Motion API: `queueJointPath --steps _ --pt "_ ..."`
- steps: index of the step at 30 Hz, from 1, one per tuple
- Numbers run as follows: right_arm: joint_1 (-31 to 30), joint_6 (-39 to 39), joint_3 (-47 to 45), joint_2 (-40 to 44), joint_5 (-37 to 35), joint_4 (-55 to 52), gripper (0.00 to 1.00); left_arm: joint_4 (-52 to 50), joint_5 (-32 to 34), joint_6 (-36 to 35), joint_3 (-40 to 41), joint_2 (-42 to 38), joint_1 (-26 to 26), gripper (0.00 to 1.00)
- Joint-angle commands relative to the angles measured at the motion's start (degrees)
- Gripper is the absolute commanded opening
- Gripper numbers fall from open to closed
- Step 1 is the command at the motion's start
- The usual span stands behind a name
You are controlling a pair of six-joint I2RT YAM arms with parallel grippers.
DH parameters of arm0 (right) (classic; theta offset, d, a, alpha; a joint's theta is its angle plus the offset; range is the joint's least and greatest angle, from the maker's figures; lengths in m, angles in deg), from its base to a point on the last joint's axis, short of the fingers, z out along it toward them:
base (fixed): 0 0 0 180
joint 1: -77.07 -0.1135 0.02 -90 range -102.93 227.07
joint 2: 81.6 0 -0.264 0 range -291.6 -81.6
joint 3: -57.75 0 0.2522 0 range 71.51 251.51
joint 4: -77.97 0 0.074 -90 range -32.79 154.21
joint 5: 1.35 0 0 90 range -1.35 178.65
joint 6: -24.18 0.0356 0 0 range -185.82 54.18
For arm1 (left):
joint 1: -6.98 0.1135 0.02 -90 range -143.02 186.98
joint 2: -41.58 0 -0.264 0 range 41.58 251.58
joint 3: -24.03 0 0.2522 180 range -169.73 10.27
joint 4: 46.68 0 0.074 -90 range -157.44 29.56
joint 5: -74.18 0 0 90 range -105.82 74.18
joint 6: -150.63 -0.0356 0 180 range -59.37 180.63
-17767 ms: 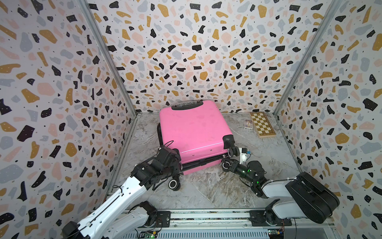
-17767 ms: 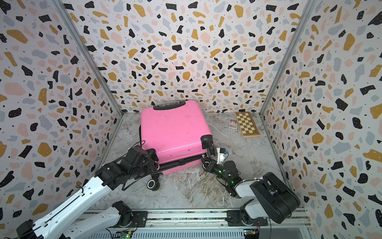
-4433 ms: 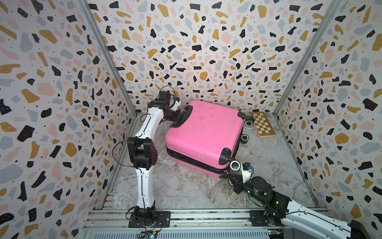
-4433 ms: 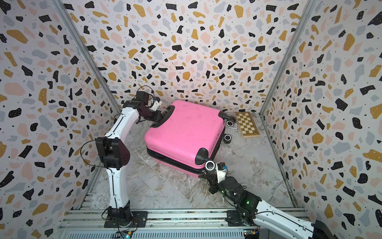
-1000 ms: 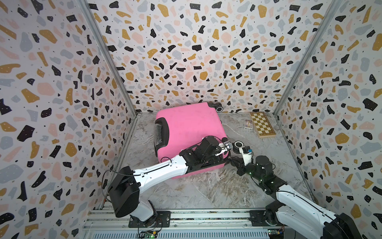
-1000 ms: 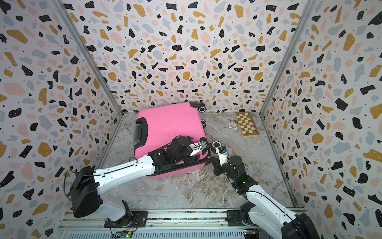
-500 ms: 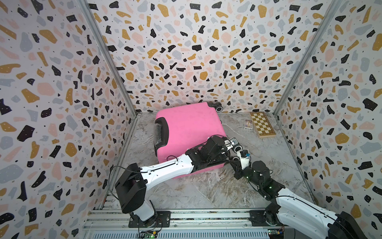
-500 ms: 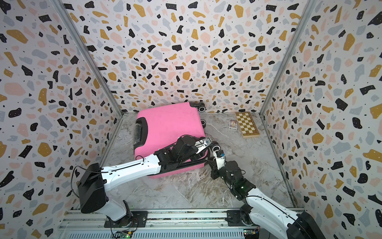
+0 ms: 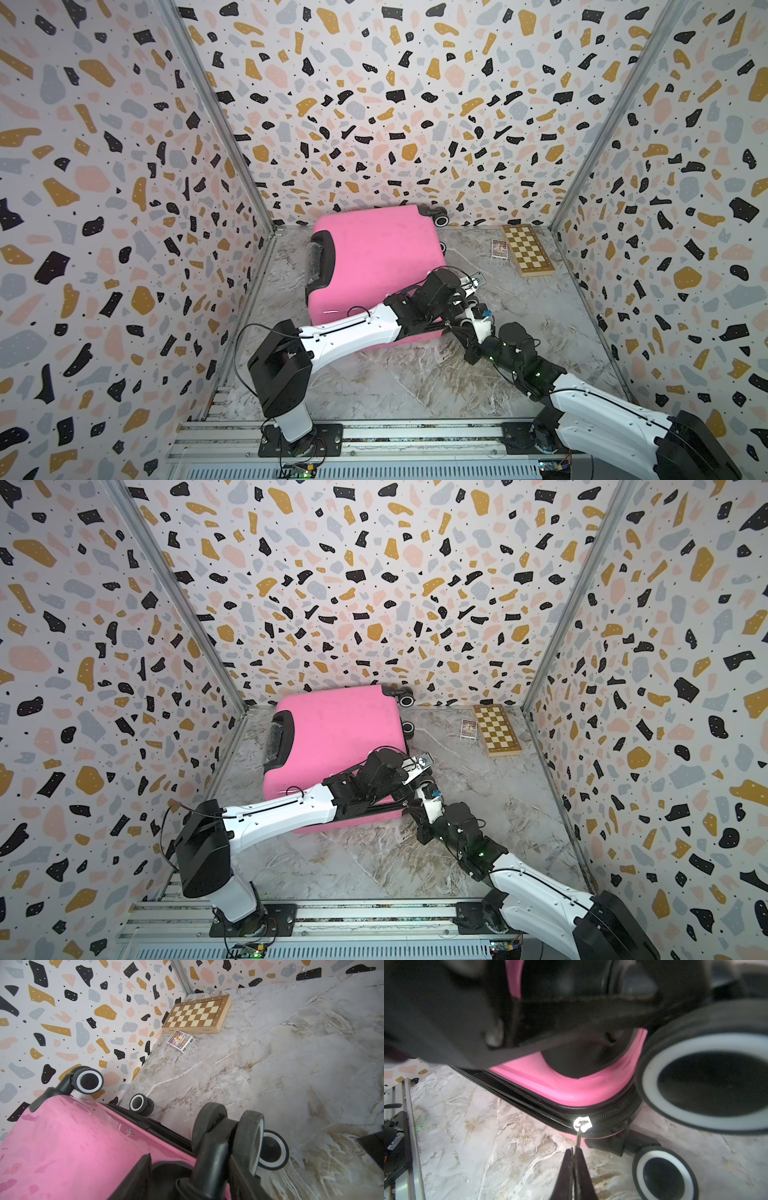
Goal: Close the suitcase zippers
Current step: Zip the zipper on the suitcase.
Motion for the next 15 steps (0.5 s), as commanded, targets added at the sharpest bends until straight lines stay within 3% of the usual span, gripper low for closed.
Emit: queueJointPath --steps 1,10,15 --pt "-3.24 -1.21 1.44 1.33 12.32 -3.83 0.0 3.01 9.4 0.41 -2.16 2.74 4.02 0.55" --pt "-3.24 -0.36 0.38 3.29 9.2 -4.87 0.0 1.16 6.15 -1.69 -4.83 3.76 4.1 0.29" --pt "-3.15 1.16 -0.76 4.67 6.45 -5.12 0.0 -1.46 5.6 -2.01 -7.0 3.8 4.09 0.29"
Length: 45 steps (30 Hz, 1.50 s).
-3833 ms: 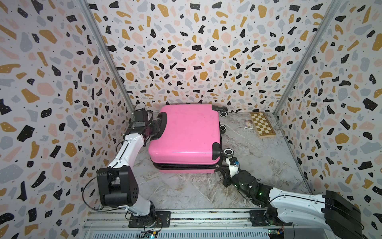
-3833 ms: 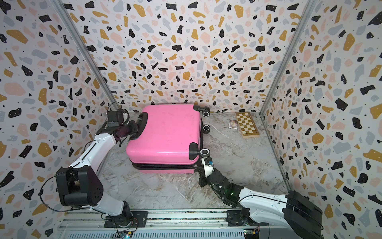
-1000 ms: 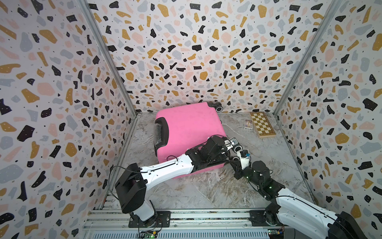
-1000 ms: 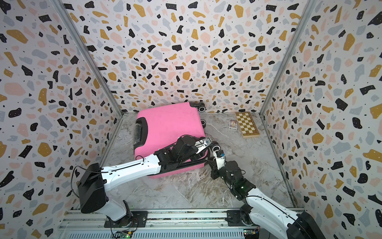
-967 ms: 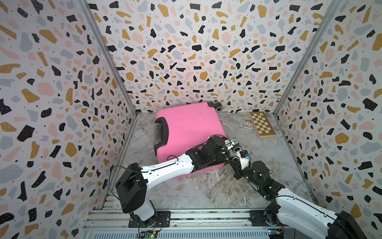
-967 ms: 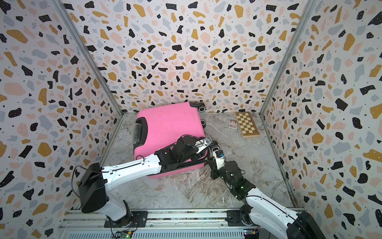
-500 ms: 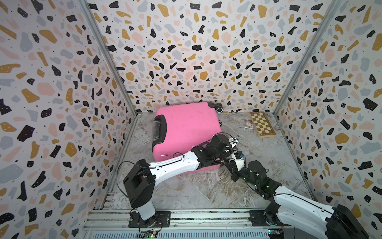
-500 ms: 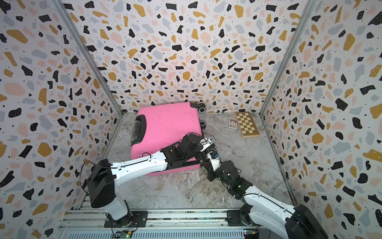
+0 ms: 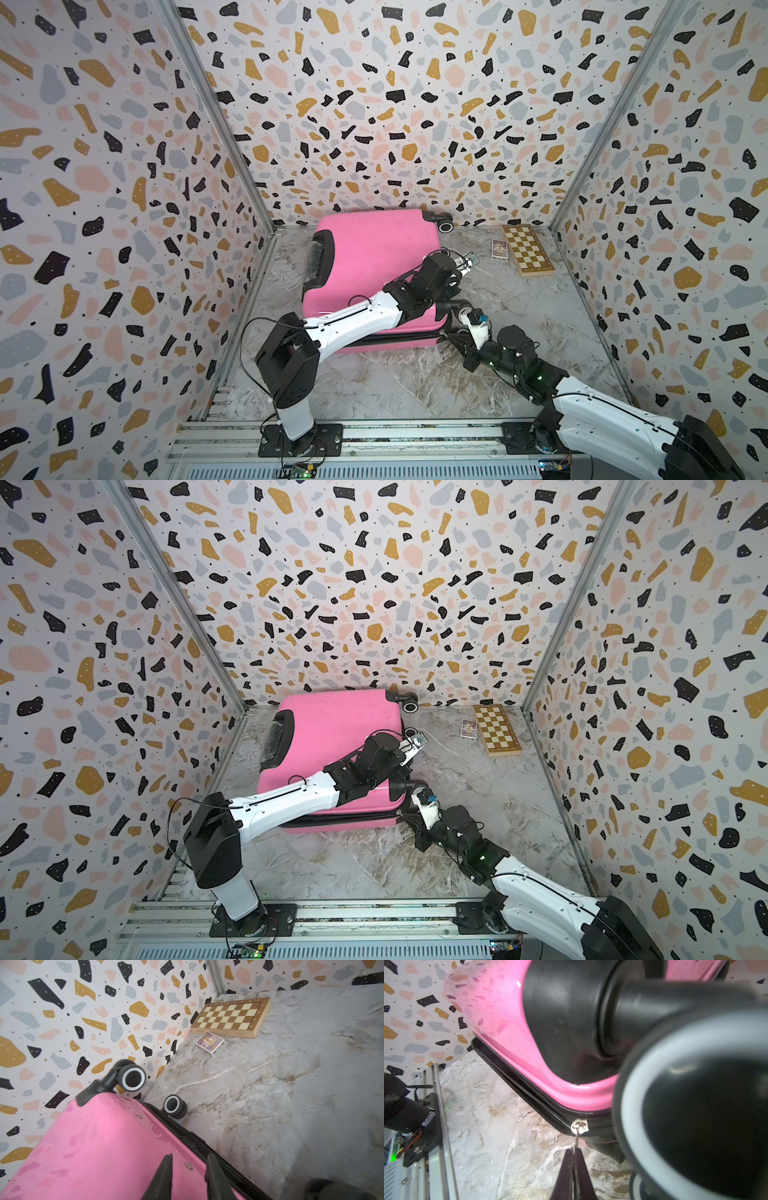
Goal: Close the suitcase zippers
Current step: Zip the zipper on the suitcase.
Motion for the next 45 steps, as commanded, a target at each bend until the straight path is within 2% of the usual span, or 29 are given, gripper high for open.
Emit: queueJointPath --steps 1,4,8,11,15,18,21,28,31,36,45 --pt "-0.63 1.37 -0.97 2.2 2.08 -2.23 0.0 -3.59 2.47 -0.82 -2.22 0.36 0.27 0.31" --pt "-0.39 2.15 -1.55 2.99 -1.19 -3.21 0.0 -6.94 1.96 -1.22 -3.65 -0.79 0.28 0.38" --pt "1.19 3.2 -1.54 3.61 -5.5 -6.35 0.0 -15.4 -1.39 -1.31 -5.68 -3.86 1.33 0.55" --pt "3.71 3.52 -1.93 4.22 -4.28 -6.94 0.0 -23.01 -8.53 -2.67 -6.91 -6.54 2.93 0.65" --pt "6.25 3.25 -2.09 5.09 -2.22 -7.12 0.0 -34.56 -22.07 -7.41 -9.0 -8.11 4.81 0.75" --pt "6.66 2.75 -2.02 5.3 -1.7 -7.16 0.0 -40.01 -29.28 -11.61 -10.94 -7.12 5.0 0.75" --pt "6.75 2.75 -2.02 5.13 -1.19 -6.95 0.0 -42.24 -33.45 -12.41 -14.04 -4.47 4.99 0.73" --pt "6.75 3.27 -2.19 5.07 -0.57 -6.94 0.0 -47.87 -39.0 -12.19 -24.42 5.24 4.71 0.67" --pt "6.84 3.43 -2.13 5.28 -0.56 -7.16 0.0 -49.59 -38.85 -11.99 -27.99 8.83 4.19 0.65" --pt "6.84 3.56 -2.36 6.02 -0.74 -7.3 0.0 -51.7 -34.84 -12.52 -32.43 13.73 2.77 0.59" --pt "6.92 3.19 -2.11 7.01 -1.09 -7.91 0.0 -64.43 -32.38 -16.81 -42.33 22.4 1.01 0.59"
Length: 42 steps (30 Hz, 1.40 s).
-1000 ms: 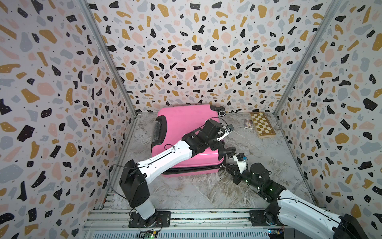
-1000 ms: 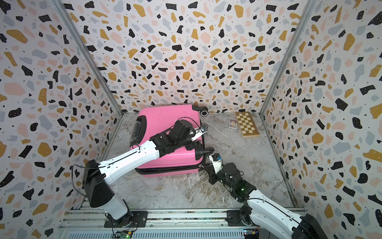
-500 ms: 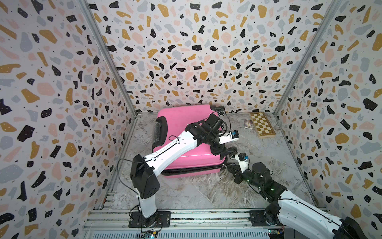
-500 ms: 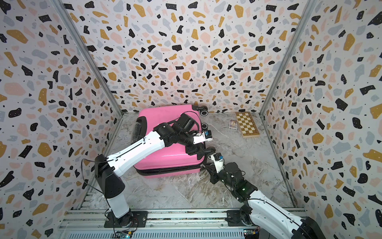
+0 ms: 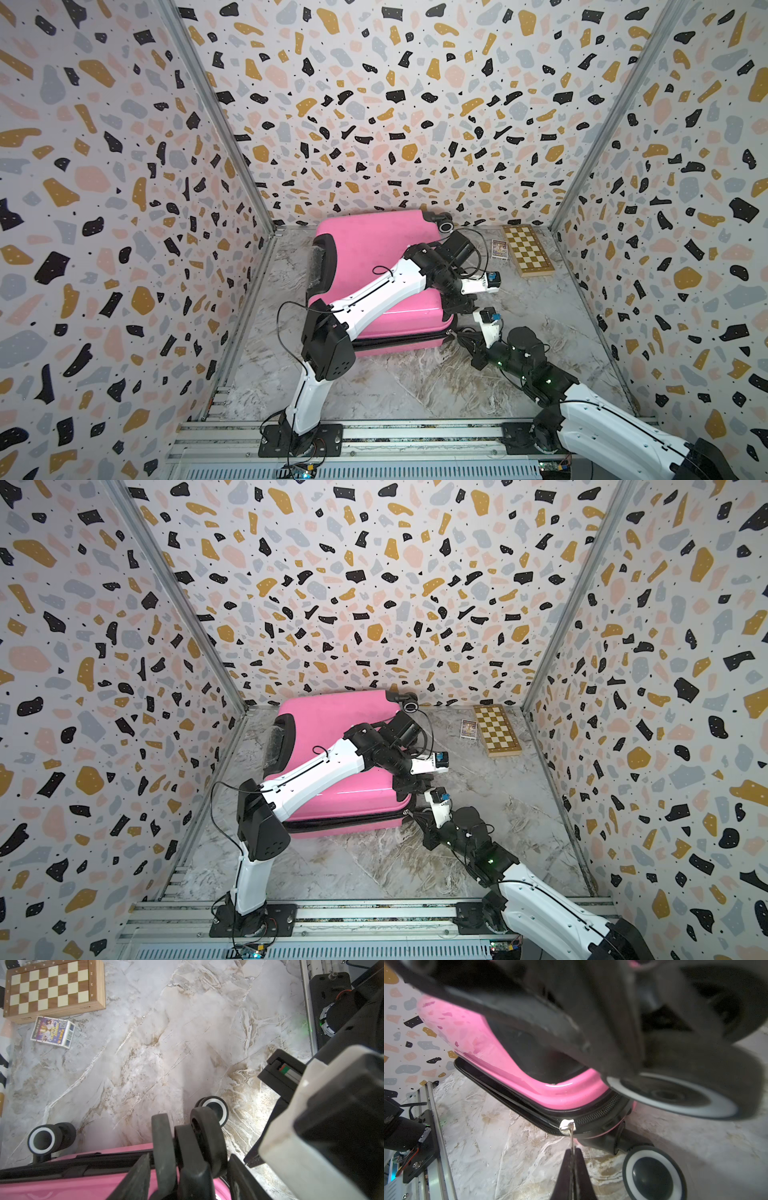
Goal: Close the suitcase zippers
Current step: Zip the zipper on the suitcase.
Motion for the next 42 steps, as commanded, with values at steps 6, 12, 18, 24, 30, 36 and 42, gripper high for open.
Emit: queueJointPath --steps 6,12,18,24,30,36,42 --pt "0.61 -0.64 -0.38 1.94 -0.53 -3.32 0.0 -12.64 7.89 -0.9 -8.04 7.93 -0.28 0.38" --pt "0.56 -1.21 -0.64 2.96 2.82 -2.53 0.0 -10.33 10.34 0.0 -11.64 7.79 -0.32 0.01" --pt "-0.17 -0.42 -0.81 4.61 4.12 -2.96 0.0 -3.52 13.23 -0.15 -12.23 4.99 -0.29 0.0" --pt "-2.26 -0.66 -1.61 5.68 4.38 -2.4 0.0 2.22 14.6 0.3 -11.38 2.53 -0.28 0.0" --pt "-5.13 -1.68 -1.74 5.36 5.35 -0.89 0.0 5.4 16.16 2.04 -11.26 1.5 -0.13 0.0" --pt "-7.76 -3.05 -0.66 3.8 7.57 1.04 0.0 7.16 15.88 3.5 -10.98 1.46 -0.14 0.0" --pt "-10.39 -3.68 0.78 0.61 7.21 2.56 0.0 9.54 16.39 4.92 -10.72 0.92 -0.2 0.0"
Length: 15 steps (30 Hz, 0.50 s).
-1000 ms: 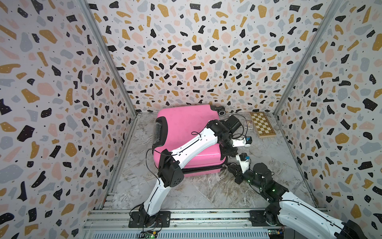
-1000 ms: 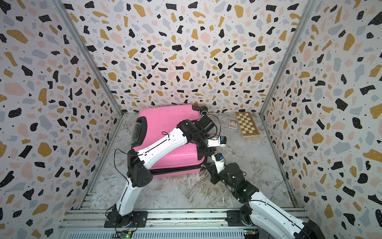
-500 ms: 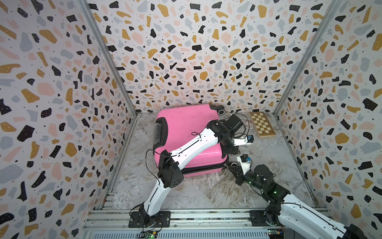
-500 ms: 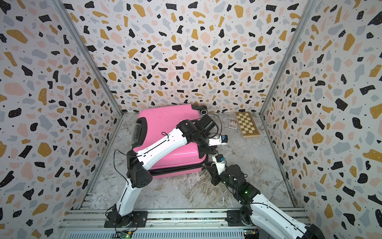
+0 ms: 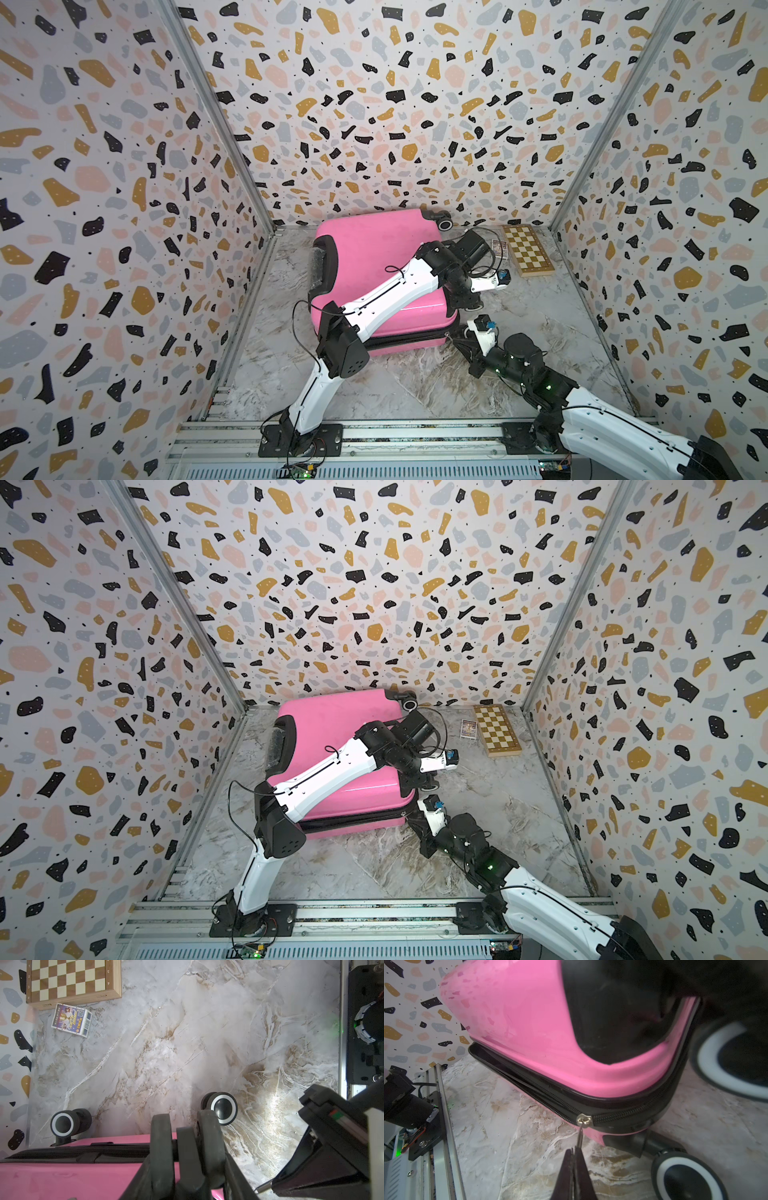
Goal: Close the suitcase zippers
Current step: Zip the zipper on the suitcase.
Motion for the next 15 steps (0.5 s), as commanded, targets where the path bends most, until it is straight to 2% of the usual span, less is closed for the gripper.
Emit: queueJointPath --steps 1,8,15 --pt "-3.18 -0.94 2.07 -1.14 8.97 2.16 0.0 14.21 6.87 0.67 -0.31 -3.64 2.16 0.0" --pt "-6.65 -0.44 4.12 -6.78 7.46 7.59 0.0 19.36 7.21 5.55 3.01 -3.68 2.15 0.0" --pt "-8.07 1.56 6.26 -11.22 -5.76 3.86 0.0 22.25 7.17 8.24 6.86 -3.96 2.03 0.0"
